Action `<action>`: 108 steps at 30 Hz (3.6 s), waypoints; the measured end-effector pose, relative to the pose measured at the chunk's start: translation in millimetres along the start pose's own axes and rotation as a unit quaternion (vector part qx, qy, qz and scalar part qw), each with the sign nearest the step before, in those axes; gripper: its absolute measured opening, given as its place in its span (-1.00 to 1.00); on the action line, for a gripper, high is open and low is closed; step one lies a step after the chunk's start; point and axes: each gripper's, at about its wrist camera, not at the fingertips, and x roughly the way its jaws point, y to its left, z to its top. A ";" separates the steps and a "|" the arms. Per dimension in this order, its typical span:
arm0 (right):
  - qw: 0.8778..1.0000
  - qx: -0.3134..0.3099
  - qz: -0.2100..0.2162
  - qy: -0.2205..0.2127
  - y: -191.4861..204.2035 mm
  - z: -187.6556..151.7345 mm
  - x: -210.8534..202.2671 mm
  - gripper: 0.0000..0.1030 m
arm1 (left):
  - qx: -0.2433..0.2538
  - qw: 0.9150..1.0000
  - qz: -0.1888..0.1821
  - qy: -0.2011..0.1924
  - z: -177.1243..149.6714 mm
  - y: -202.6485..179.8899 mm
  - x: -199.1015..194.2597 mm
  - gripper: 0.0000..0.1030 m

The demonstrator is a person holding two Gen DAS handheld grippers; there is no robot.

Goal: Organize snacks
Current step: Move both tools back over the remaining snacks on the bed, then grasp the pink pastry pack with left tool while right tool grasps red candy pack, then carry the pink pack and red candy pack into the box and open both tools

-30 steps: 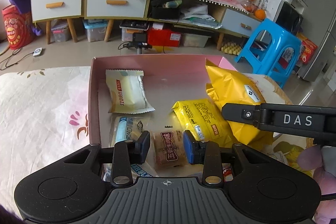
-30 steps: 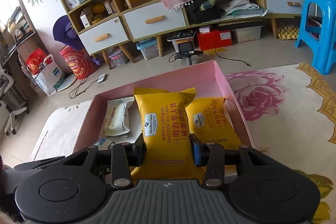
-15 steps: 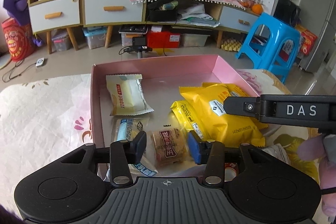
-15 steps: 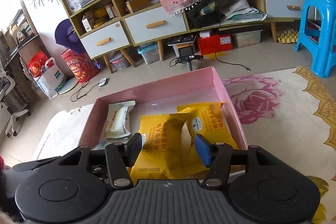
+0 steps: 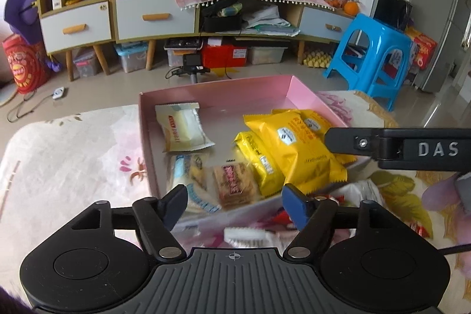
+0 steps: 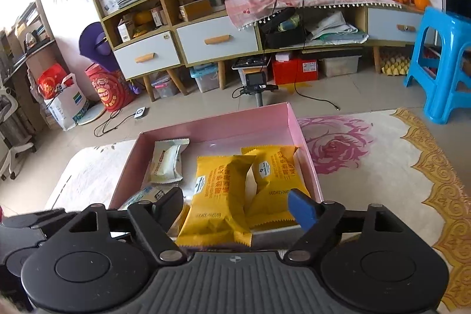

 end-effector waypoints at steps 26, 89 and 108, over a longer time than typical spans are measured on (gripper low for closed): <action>0.998 -0.061 -0.021 0.014 -13.8 -41.5 -53.1 0.81 | 0.014 0.996 0.075 0.056 -54.8 47.4 -51.1 0.86; 0.991 -0.086 -0.055 0.084 -57.8 -90.8 -12.5 0.25 | -0.014 0.998 0.054 0.028 -83.3 38.5 -20.8 -0.31; 0.990 -0.104 -0.054 0.080 -58.2 -84.6 -26.5 -0.35 | -0.006 0.999 0.038 0.038 -79.0 26.5 -31.6 -0.43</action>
